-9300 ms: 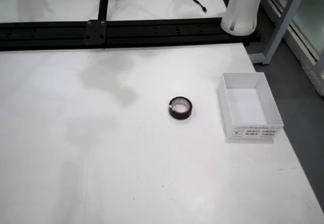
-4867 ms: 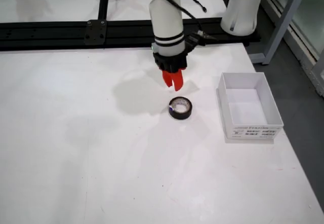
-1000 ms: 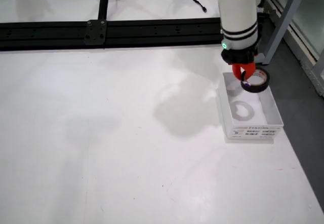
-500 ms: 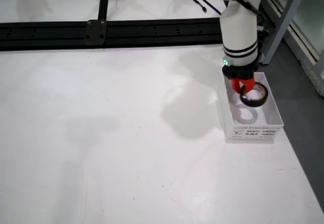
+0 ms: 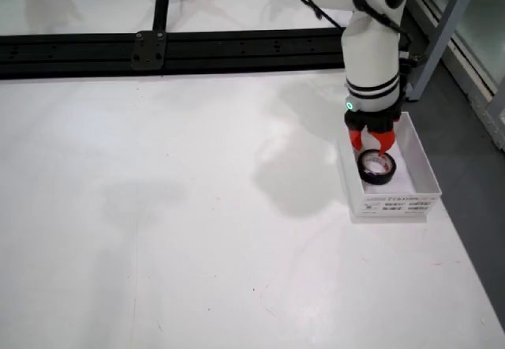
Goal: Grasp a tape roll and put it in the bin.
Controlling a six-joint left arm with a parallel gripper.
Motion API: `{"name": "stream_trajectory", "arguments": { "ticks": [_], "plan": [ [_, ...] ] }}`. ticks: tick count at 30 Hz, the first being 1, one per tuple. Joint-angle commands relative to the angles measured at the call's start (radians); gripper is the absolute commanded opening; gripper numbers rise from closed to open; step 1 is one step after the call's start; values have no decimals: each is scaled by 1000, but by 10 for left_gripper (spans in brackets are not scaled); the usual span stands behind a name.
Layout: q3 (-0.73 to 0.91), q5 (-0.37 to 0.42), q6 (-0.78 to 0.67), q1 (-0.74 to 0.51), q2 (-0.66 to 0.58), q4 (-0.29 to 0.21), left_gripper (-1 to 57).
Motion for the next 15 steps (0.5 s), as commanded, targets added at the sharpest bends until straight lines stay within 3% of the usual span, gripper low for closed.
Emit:
{"name": "stream_trajectory", "arguments": {
  "ticks": [1,9,15],
  "plan": [
    [-3,43,-1,-35,-49,3,-5],
    [-3,193,-1,-78,-217,56,-5],
    [-3,273,0,-179,-353,85,-5]
  ]
}}
